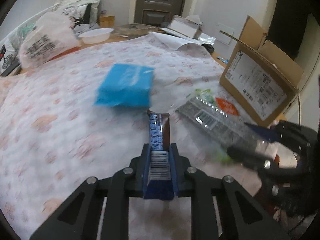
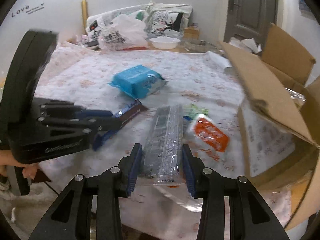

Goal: Organize snacks
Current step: 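Grasp the clear seaweed bar with the right gripper while the left grasps the blue chocolate bar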

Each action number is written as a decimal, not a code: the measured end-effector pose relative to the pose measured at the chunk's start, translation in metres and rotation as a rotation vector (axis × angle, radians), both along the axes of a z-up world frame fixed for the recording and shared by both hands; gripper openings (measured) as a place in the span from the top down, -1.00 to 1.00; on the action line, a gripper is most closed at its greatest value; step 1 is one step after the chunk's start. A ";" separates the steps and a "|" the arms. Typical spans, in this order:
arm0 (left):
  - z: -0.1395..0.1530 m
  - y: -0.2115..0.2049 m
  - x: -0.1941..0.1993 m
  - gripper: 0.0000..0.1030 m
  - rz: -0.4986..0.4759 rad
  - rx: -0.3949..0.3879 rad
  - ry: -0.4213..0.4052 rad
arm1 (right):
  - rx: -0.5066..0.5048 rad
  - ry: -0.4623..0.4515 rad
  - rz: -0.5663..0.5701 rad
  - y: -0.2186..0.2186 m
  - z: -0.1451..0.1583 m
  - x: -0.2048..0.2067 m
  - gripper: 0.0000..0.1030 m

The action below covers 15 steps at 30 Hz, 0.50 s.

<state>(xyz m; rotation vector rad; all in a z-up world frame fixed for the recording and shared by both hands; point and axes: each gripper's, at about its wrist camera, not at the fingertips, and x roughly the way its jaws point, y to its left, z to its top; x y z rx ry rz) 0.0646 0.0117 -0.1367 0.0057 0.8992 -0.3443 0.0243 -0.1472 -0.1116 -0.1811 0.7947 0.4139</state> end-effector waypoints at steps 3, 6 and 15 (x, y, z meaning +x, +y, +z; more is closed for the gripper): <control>0.001 0.024 -0.014 0.68 0.041 0.017 -0.006 | 0.041 0.037 0.044 0.013 -0.002 0.000 0.33; 0.000 0.044 -0.023 0.68 0.067 0.009 -0.005 | 0.042 0.071 0.082 0.030 -0.008 0.002 0.33; -0.005 0.060 -0.032 0.52 0.069 0.003 -0.016 | 0.006 0.102 0.111 0.063 -0.022 0.009 0.18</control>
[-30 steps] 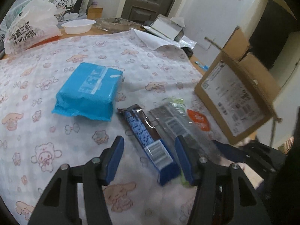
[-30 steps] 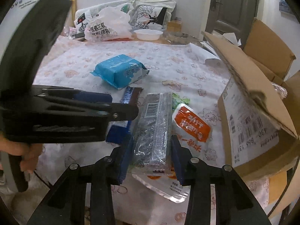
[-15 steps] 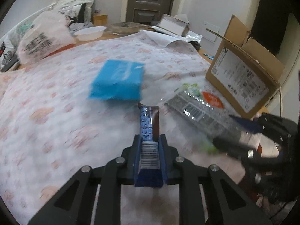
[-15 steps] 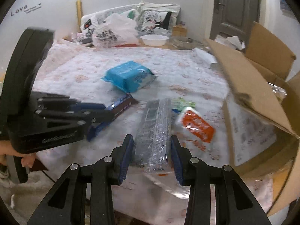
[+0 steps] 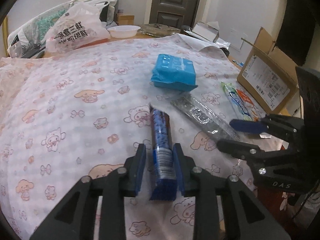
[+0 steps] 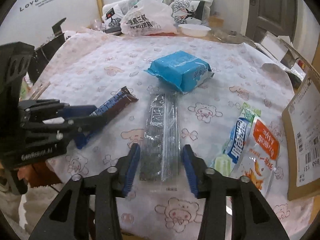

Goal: Organize snacks
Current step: 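Grasp the clear seaweed bar with the right gripper while the left grasps the blue chocolate bar, then carry both bars into the box and open both grippers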

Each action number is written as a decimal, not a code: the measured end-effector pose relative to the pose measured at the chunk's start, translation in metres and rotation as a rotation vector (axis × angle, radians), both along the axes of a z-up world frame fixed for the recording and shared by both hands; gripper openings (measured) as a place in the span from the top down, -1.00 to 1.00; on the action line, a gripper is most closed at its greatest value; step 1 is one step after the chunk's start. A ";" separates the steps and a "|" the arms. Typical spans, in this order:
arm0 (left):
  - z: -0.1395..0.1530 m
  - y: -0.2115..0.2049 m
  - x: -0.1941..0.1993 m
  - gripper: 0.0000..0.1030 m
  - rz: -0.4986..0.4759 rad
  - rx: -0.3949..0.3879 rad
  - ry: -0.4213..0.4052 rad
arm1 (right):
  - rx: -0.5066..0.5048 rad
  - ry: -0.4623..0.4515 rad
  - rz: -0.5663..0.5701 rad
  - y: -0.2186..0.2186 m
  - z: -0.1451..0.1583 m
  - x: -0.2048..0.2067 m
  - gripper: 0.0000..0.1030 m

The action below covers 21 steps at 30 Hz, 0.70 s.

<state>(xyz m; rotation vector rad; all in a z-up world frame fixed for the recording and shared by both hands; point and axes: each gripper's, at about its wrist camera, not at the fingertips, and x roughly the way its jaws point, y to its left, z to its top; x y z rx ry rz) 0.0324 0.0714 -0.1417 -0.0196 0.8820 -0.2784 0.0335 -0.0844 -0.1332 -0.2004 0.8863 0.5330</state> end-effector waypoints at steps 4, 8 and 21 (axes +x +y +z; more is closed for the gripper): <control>-0.003 -0.010 0.002 0.52 0.014 0.055 -0.031 | -0.040 -0.042 -0.002 0.011 -0.003 0.008 0.17; -0.004 -0.013 0.005 0.55 0.020 0.072 -0.045 | -0.048 -0.065 0.001 0.016 -0.003 0.012 0.22; 0.009 -0.005 -0.002 0.69 0.057 0.057 -0.079 | -0.006 -0.098 0.034 0.016 0.016 -0.002 0.31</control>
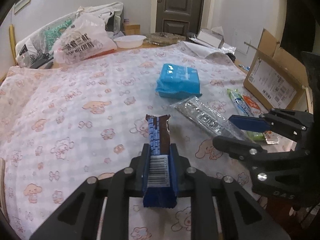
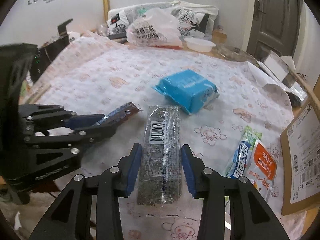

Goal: Organize snacks
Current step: 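Carry both bars into the box and open both grippers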

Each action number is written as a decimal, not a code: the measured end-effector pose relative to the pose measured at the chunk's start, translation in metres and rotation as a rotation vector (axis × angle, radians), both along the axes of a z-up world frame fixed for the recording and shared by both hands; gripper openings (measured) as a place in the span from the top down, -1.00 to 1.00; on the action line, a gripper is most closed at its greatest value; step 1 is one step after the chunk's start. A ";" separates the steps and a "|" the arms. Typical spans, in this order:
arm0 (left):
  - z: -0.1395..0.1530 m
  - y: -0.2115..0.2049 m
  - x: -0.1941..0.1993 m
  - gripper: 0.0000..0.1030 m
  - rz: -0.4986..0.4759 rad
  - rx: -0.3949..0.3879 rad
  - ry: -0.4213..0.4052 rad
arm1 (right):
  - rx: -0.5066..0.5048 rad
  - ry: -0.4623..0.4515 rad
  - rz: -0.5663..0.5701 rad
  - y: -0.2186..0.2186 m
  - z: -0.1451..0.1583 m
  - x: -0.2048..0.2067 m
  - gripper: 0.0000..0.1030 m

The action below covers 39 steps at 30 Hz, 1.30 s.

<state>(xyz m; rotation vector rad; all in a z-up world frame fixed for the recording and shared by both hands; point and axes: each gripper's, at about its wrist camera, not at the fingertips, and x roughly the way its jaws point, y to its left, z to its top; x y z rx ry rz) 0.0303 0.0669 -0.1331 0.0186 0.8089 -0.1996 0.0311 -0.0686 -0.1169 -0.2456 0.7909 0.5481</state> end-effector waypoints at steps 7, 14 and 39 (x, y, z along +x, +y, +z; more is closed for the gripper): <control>0.036 0.020 -0.016 0.69 0.049 -0.030 -0.080 | 0.085 -0.047 0.056 0.004 0.042 -0.015 0.31; 0.098 0.023 -0.028 0.69 0.041 -0.059 -0.194 | 0.137 -0.186 0.067 -0.007 0.103 -0.029 0.30; 0.182 -0.256 0.045 0.69 -0.419 -0.081 -0.216 | 0.168 -0.239 -0.327 -0.251 0.131 0.006 0.30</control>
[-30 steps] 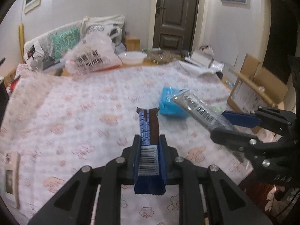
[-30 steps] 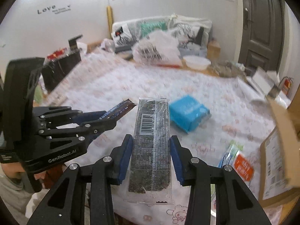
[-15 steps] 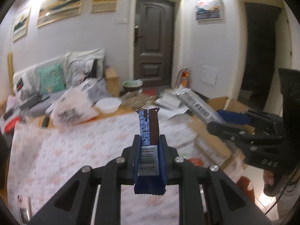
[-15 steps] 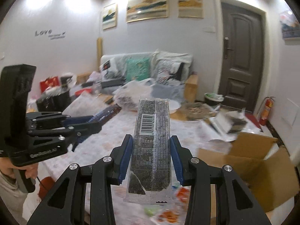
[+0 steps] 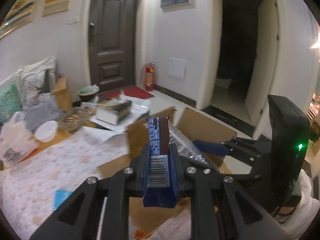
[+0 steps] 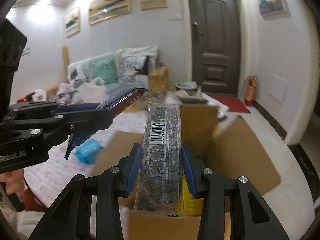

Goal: Organize snacks
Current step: 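Carry both bars into the box and open both grippers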

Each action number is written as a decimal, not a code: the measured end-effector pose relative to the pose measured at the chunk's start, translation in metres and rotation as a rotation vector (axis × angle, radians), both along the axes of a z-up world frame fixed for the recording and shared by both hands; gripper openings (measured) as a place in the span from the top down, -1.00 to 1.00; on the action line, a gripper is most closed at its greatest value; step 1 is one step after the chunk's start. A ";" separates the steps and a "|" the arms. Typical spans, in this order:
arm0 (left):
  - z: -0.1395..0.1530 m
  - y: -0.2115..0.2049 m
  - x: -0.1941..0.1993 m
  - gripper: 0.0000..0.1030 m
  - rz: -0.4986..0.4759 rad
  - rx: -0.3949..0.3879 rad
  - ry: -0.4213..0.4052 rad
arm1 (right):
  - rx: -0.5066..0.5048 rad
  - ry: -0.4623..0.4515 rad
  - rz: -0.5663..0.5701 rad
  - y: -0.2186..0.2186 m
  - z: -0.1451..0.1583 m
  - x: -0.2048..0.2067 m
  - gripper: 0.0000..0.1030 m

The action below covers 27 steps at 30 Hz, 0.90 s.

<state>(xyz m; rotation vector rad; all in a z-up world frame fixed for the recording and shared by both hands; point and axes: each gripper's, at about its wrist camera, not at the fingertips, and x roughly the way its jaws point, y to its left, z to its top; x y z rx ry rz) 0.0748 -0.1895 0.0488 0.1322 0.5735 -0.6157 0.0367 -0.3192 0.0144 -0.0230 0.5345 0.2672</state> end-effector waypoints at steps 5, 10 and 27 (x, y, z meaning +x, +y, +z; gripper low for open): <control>-0.020 -0.043 0.029 0.69 -0.028 0.032 0.098 | -0.019 0.054 -0.013 -0.023 -0.017 0.021 0.30; -0.043 -0.057 0.051 0.68 -0.024 0.064 0.175 | -0.052 0.096 -0.007 -0.031 -0.033 0.037 0.30; -0.068 -0.044 0.071 0.28 -0.002 0.075 0.257 | -0.083 0.101 -0.026 -0.028 -0.041 0.034 0.28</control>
